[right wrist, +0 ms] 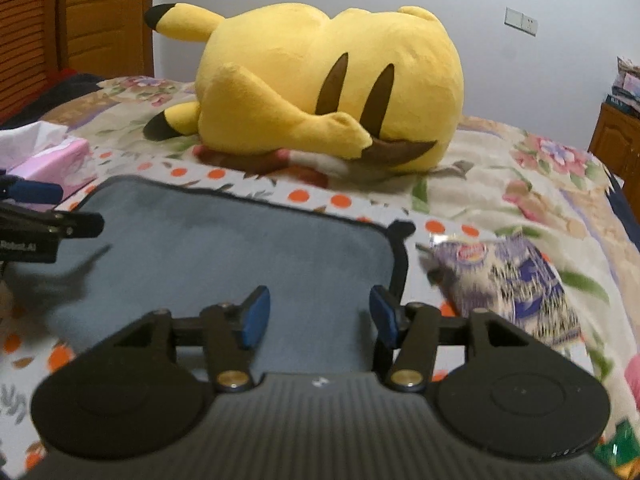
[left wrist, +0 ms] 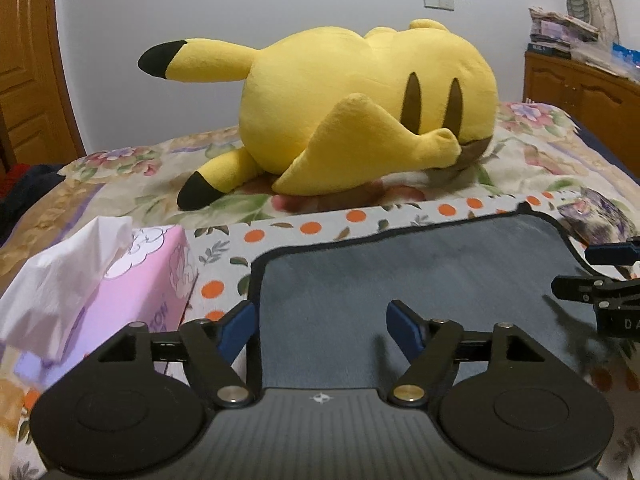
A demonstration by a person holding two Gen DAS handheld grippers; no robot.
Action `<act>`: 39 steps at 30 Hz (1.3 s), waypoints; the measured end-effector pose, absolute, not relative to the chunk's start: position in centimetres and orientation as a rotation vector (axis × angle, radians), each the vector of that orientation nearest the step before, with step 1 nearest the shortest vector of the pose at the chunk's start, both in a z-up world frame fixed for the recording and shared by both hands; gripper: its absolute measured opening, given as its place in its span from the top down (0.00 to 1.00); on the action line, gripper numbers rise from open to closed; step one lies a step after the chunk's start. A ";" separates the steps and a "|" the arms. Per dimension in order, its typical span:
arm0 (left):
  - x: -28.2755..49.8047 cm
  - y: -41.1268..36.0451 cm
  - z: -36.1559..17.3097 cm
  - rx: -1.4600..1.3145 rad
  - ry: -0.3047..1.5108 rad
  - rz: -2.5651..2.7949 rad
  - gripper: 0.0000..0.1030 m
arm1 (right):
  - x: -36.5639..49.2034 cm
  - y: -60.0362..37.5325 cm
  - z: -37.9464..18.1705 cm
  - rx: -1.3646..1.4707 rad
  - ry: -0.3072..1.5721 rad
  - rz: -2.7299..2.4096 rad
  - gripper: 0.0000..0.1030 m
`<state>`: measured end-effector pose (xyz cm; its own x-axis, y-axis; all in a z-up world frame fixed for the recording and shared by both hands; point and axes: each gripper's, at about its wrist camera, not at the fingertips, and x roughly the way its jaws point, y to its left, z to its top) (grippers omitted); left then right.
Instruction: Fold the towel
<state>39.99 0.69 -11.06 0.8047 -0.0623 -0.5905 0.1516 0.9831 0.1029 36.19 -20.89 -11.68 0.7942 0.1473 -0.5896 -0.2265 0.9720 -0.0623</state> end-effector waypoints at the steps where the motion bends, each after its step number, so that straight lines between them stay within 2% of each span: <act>1: 39.6 0.6 -11.0 0.150 0.630 -0.120 0.26 | 35.8 -21.0 -11.7 -0.121 0.628 0.201 0.43; 4: 38.5 0.4 -11.0 0.150 0.643 -0.123 0.25 | 34.4 -21.3 -11.4 -0.108 0.632 0.202 0.42; 8: 36.8 0.1 -10.5 0.154 0.645 -0.132 0.19 | 32.7 -21.7 -10.8 -0.095 0.630 0.204 0.34; 24: 31.1 -1.2 -8.9 0.172 0.653 -0.179 0.11 | 26.7 -22.9 -8.9 -0.067 0.605 0.209 0.25; 31: 29.0 -1.7 -8.3 0.172 0.668 -0.181 0.09 | 25.0 -23.4 -8.4 -0.051 0.603 0.190 0.15; 35: 27.7 -1.7 -7.8 0.161 0.672 -0.185 0.07 | 23.9 -23.6 -7.7 -0.046 0.595 0.184 0.05; 39: 26.5 -2.0 -7.2 0.176 0.663 -0.174 0.02 | 22.9 -23.7 -7.1 -0.041 0.591 0.183 0.04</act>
<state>26.51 -1.96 -7.20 0.7749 -0.1038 -0.6235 0.2155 0.9707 0.1062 22.94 -23.66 -7.07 0.8148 0.1598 -0.5573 -0.1831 0.9830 0.0142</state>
